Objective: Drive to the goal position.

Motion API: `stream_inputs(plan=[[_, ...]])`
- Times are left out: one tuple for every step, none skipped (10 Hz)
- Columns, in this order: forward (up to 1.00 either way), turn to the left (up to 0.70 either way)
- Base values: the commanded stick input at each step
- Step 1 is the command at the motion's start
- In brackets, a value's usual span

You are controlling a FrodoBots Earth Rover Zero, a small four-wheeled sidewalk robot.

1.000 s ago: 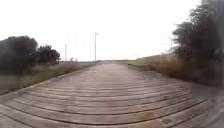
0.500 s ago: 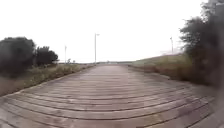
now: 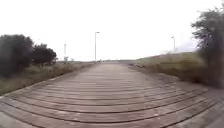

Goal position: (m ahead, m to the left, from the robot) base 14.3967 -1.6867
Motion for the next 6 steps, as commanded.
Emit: stream_inputs(plan=[[1.00,0.00],[1.00,0.00],[1.00,0.00],[1.00,0.00],[1.00,0.00],[1.00,0.00]])
